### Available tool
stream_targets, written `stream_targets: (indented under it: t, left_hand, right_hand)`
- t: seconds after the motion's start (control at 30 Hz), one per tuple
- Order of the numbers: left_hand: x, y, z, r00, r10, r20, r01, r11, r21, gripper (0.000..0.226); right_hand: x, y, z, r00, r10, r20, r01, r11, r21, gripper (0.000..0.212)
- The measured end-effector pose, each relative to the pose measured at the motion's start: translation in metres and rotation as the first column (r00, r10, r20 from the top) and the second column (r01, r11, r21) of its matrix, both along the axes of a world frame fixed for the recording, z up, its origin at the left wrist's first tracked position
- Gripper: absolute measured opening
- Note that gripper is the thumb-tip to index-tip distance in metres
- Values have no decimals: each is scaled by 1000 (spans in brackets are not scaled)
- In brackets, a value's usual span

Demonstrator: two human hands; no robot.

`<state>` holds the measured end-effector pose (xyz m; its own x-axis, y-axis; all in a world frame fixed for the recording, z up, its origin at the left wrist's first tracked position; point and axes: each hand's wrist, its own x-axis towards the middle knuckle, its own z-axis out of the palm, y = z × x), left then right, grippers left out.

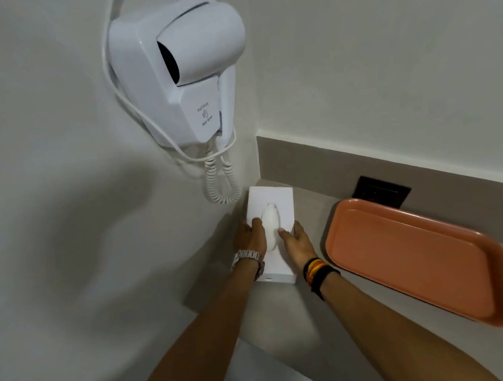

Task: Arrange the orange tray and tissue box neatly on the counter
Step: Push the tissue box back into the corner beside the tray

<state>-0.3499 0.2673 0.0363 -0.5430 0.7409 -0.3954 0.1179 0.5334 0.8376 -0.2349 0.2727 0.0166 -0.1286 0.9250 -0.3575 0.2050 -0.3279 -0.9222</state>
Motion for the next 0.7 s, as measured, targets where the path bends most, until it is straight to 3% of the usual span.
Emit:
stream_targets:
  t: [0.2,0.33,0.5,0.6,0.7]
  left_hand:
    - [-21,69,-13,981,-143,-127,140,990,-36,48]
    - [-37,85,-26,969,-152,-193,140,987,-73,47]
    - [-35,82,-30,946,-213,-244,216,976,-15,52]
    - [-24,56,-39,776,-397,-490,408,909,-91,60]
    - [-9,3,-59,544,-424,-724,521,847,-104,64]
  right_hand:
    - [-17,57,-9,998,-62,32,64,997,-53,45]
    - [-28,70,-16,998,-41,54,45,995,-90,31]
    - [-29,63,-15,999,-38,28,39,998,-58,51]
    - [-16,30,-14,995,-29,91,17,993,120,54]
    - [9,-22,-33,940,40,338,-155,934,322,53]
